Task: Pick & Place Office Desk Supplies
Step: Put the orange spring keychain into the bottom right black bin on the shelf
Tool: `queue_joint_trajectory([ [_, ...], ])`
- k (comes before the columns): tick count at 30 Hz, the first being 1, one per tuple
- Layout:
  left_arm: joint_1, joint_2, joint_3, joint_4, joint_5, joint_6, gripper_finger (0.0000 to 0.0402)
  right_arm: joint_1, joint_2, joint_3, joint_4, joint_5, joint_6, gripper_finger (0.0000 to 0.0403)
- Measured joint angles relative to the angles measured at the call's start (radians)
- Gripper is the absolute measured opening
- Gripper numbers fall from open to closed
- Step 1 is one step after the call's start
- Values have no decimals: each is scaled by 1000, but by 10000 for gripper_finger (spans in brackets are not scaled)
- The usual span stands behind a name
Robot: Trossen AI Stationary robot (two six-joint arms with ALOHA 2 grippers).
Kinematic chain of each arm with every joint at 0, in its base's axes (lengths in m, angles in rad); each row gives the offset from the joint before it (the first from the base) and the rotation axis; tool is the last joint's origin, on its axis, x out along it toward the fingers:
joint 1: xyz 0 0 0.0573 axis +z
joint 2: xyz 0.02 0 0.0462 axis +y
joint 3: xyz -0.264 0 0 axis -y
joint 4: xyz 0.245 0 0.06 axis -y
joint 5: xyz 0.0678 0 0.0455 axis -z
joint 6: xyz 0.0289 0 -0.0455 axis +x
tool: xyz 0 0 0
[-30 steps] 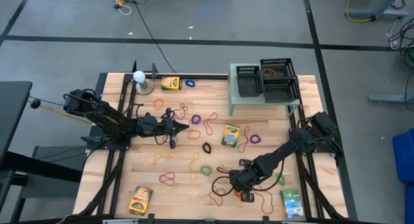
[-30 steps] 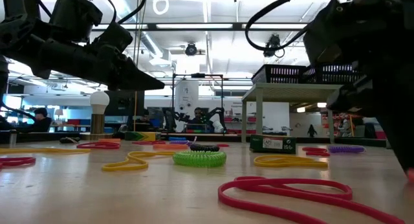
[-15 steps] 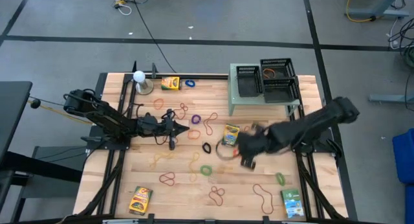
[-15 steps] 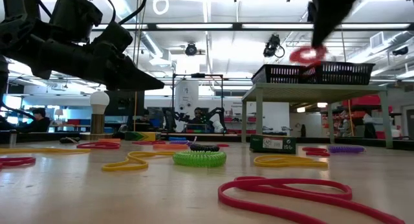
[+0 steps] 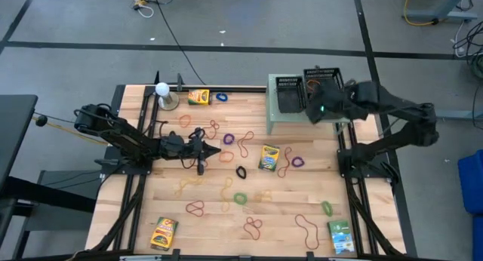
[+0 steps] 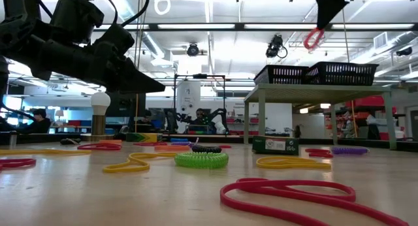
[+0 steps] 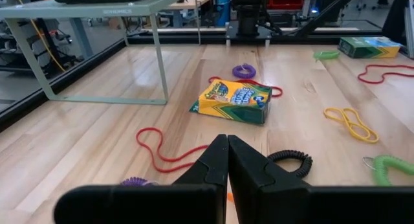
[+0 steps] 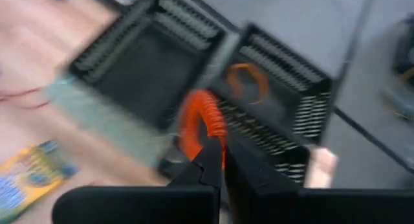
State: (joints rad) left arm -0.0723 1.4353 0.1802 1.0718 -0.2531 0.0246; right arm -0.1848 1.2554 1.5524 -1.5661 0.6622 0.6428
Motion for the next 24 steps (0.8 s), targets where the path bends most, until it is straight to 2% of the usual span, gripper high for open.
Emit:
queue_joint_trajectory([
  [4, 0, 0, 0, -2, 0, 13, 11, -160, -6, -29, -5, -8, -78, 10],
  [12, 0, 0, 0, -3, -2, 13, 11, -388, 2, -144, 36, -177, -227, 11],
  [17, 0, 0, 0, -2, -5, -13, 11, -452, 2, -215, 104, -280, -298, 11],
  [21, 0, 0, 0, 16, -27, -40, 11, -453, 2, -240, 104, -299, -293, 16],
  [24, 0, 0, 0, 29, -58, -66, 11, -452, 2, -239, 97, -301, -293, 39],
])
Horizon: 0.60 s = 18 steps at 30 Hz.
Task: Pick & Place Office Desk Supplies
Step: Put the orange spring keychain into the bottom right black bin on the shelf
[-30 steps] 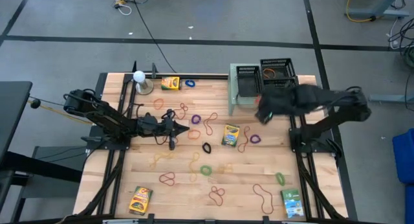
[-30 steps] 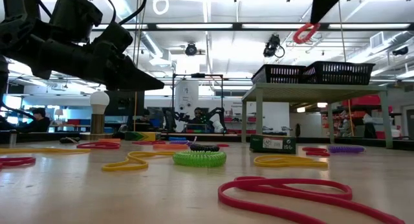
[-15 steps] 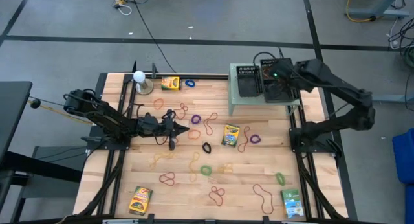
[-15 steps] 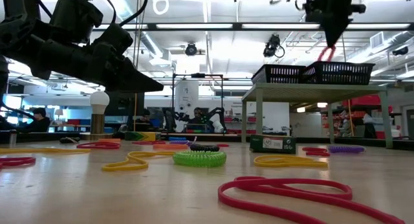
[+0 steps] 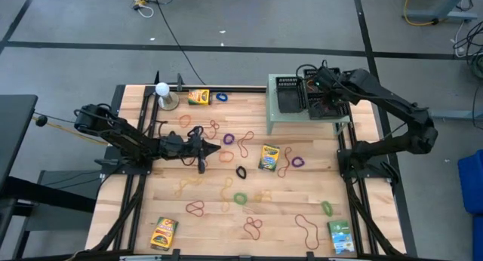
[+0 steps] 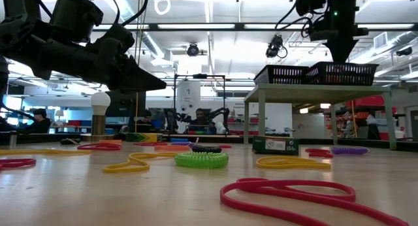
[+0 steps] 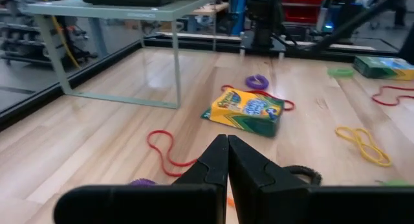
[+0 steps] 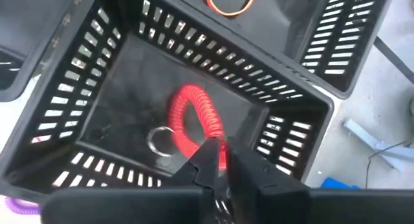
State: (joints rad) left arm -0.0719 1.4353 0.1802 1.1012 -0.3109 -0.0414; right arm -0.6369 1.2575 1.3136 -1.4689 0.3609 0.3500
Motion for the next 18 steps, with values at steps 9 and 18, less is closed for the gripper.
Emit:
queue_joint_trajectory([
  [9, 15, 0, 0, 20, -30, -97, 11, 0, 0, 106, -12, 12, -23, 129],
  [18, 19, 0, 0, 6, -4, -142, 11, 94, -46, 193, 8, 17, -41, 83],
])
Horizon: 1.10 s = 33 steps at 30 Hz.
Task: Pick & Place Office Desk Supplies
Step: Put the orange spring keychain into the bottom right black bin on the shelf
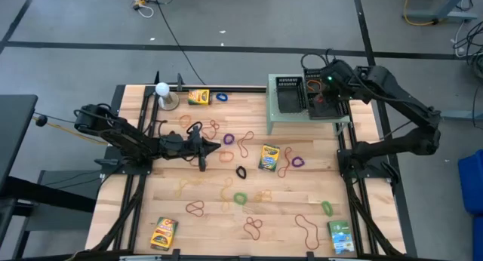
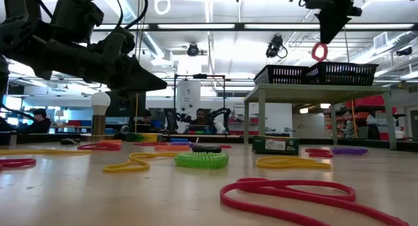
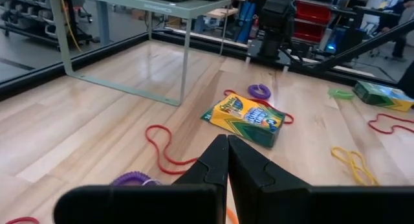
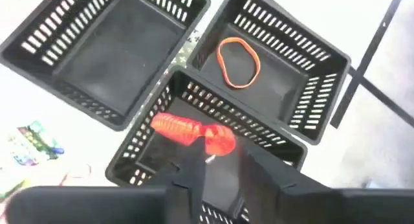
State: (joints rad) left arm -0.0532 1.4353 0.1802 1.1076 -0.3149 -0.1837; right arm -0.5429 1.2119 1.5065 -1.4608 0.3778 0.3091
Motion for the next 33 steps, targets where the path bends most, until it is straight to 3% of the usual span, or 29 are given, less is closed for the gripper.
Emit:
queue_joint_trajectory([
  [7, 1, 0, 0, 11, 1, 33, 11, -2, -9, -96, -2, 60, 34, 6],
  [15, 0, 0, 0, 1, 51, 14, 11, -33, -7, -232, 29, -12, 73, 26],
  [20, 0, 0, 0, 3, 58, 11, 11, -34, -7, -250, 21, -16, 74, 59],
  [29, 0, 0, 0, 2, 66, 2, 11, -34, -7, -188, 20, -17, 105, 167],
  [33, 0, 0, 0, 3, 66, 0, 11, -42, -8, -177, 20, -88, 193, 190],
])
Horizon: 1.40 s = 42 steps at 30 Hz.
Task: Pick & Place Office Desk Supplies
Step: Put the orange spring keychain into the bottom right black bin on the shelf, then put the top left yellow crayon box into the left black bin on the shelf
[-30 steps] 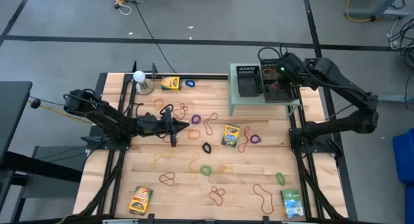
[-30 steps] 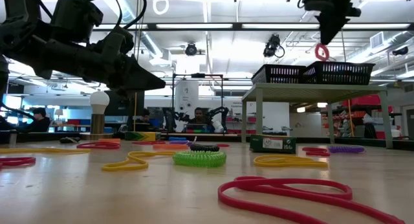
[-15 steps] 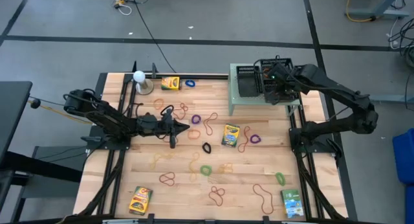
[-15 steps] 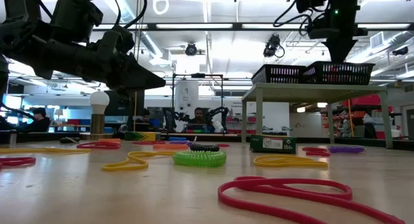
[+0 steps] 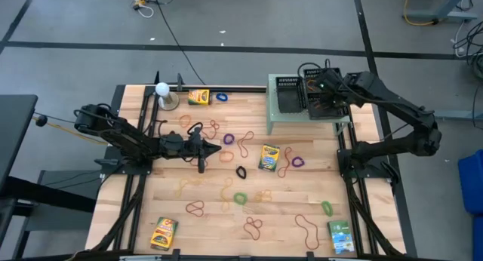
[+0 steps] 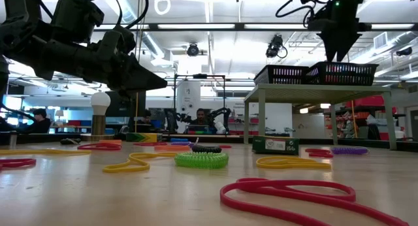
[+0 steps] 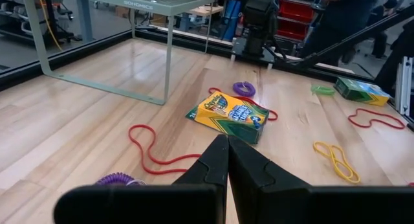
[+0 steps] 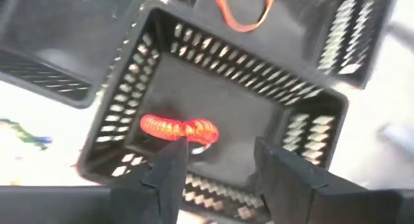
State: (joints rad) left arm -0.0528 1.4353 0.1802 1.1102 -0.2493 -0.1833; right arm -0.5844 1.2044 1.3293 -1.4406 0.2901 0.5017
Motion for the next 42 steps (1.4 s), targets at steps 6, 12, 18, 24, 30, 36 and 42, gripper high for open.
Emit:
queue_joint_trajectory([
  [6, 0, 0, 0, 0, 0, 11, 11, -110, 0, 0, 6, -161, 68, 195],
  [12, 0, 0, 0, 0, 0, 14, 11, -221, 0, 0, 59, -208, 26, 224],
  [18, 0, 0, 0, 0, 47, 2, 11, -270, 0, 0, 98, -296, 17, 282],
  [24, 0, 0, 0, 0, 48, 0, 11, -307, -9, 0, 7, -369, 9, 299],
  [30, 0, 0, 0, 0, 48, 7, 11, -317, -8, 61, -8, -295, -100, 294],
  [36, 0, 0, 0, 0, 50, 8, 11, -219, -16, 158, 13, -234, -247, 289],
  [42, 0, 0, 0, -1, 134, -15, 11, 85, -97, 24, 176, -62, -187, 212],
])
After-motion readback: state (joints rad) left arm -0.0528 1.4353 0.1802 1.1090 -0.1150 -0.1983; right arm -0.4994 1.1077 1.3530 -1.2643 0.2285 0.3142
